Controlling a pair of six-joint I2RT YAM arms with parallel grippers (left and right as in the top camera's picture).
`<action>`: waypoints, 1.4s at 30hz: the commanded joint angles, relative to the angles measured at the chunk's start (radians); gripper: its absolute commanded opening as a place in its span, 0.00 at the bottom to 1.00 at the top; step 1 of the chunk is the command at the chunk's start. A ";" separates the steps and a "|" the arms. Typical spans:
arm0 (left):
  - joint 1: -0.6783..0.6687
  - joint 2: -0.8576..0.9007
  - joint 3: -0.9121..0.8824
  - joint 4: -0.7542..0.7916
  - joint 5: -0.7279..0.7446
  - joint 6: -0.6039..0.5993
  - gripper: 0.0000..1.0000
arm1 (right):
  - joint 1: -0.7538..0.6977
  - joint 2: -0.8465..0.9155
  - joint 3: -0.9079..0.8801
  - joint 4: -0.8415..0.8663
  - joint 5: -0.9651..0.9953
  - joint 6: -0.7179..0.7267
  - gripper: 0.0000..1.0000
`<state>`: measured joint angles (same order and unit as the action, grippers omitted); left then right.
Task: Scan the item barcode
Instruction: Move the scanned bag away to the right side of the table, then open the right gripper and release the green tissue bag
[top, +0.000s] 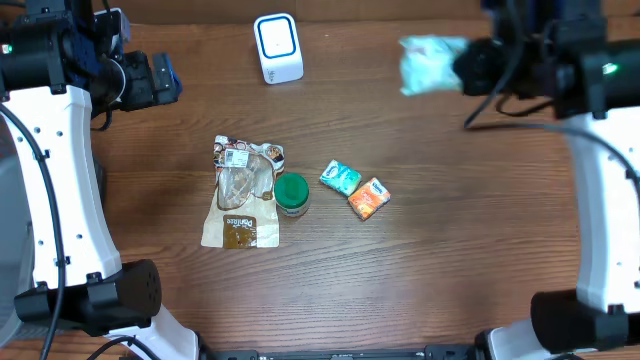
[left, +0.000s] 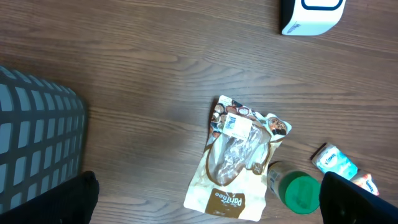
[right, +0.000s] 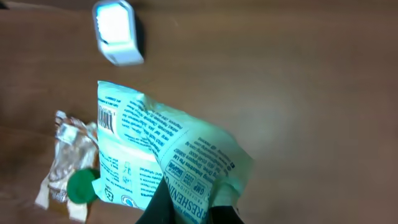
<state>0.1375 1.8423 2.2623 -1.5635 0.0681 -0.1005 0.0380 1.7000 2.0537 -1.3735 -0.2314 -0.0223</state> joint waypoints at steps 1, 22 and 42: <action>0.000 0.004 -0.003 0.001 0.003 0.011 1.00 | -0.095 0.019 -0.076 -0.010 -0.089 0.064 0.04; 0.000 0.004 -0.003 0.001 0.003 0.011 1.00 | -0.405 0.019 -0.951 0.720 -0.118 0.451 0.04; 0.000 0.004 -0.003 0.001 0.003 0.011 0.99 | -0.404 0.019 -1.019 0.761 -0.032 0.470 0.53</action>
<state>0.1375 1.8423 2.2623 -1.5639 0.0681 -0.1005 -0.3660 1.7294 1.0325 -0.6064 -0.2733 0.4763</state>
